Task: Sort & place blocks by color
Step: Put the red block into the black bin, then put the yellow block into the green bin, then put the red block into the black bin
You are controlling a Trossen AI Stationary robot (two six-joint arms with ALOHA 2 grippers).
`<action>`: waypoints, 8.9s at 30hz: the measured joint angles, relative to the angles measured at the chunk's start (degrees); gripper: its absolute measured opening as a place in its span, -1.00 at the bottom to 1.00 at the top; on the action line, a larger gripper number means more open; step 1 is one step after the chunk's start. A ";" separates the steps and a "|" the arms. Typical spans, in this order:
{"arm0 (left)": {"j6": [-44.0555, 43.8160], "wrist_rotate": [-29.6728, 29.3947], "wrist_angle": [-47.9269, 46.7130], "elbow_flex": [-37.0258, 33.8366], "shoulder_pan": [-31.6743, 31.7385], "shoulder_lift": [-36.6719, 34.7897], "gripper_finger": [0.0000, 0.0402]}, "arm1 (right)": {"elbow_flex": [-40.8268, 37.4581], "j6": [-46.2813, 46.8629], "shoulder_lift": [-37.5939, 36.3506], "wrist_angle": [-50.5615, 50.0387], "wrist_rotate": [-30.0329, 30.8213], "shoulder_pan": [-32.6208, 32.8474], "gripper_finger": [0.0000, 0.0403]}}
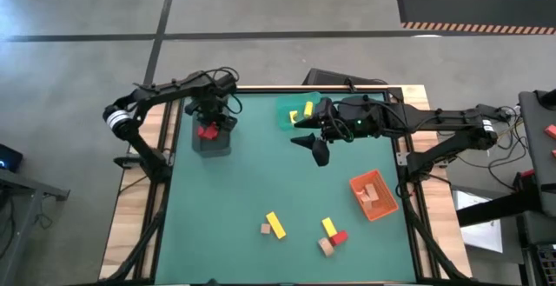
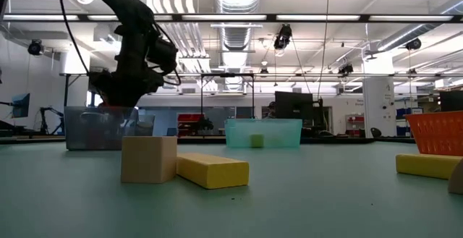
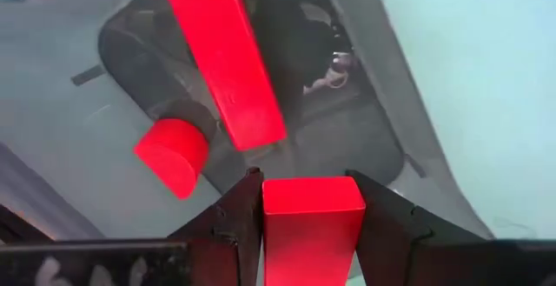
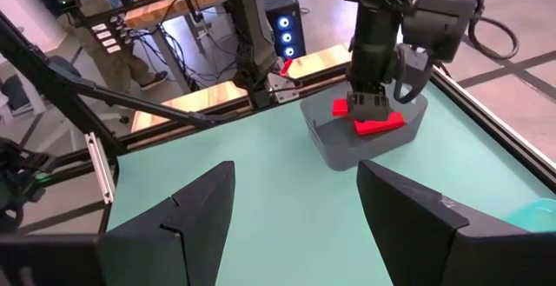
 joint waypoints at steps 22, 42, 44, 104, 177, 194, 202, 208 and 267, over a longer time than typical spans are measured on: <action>0.18 -4.35 0.37 0.29 -1.03 -2.27 -0.02 | 0.00 5.59 0.00 -2.78 -0.04 0.00 0.15; -10.32 -4.90 34.71 0.07 -21.14 -29.51 -0.01 | 0.11 45.82 7.68 -26.19 -14.86 8.69 0.15; -10.17 -5.06 39.38 0.07 -22.20 -30.74 -0.01 | 0.11 48.50 9.72 -29.96 -16.32 10.46 0.14; -8.90 -5.02 45.79 0.02 -23.28 -32.01 -0.01 | 0.11 51.56 38.97 -29.00 -22.60 21.28 -0.62; -16.65 -10.02 54.43 0.15 -25.62 -33.09 -0.01 | 40.09 1.08 52.76 -46.93 -12.04 -36.57 -0.72; -16.57 -10.59 54.40 0.11 -25.53 -32.98 -0.01 | 39.98 0.18 56.45 -45.13 -11.87 -35.36 -0.72; -16.55 -11.34 54.40 0.07 -25.53 -32.98 -0.01 | 39.95 1.87 56.48 -44.85 -11.44 -35.39 -0.62; -16.55 -11.31 54.40 0.07 -25.53 -32.98 -0.01 | 39.95 2.11 56.48 -44.88 -10.82 -35.39 -0.46; -17.62 1.41 53.33 0.00 -30.14 -32.41 -0.01 | 35.25 16.88 26.75 -63.06 -10.43 33.97 -0.25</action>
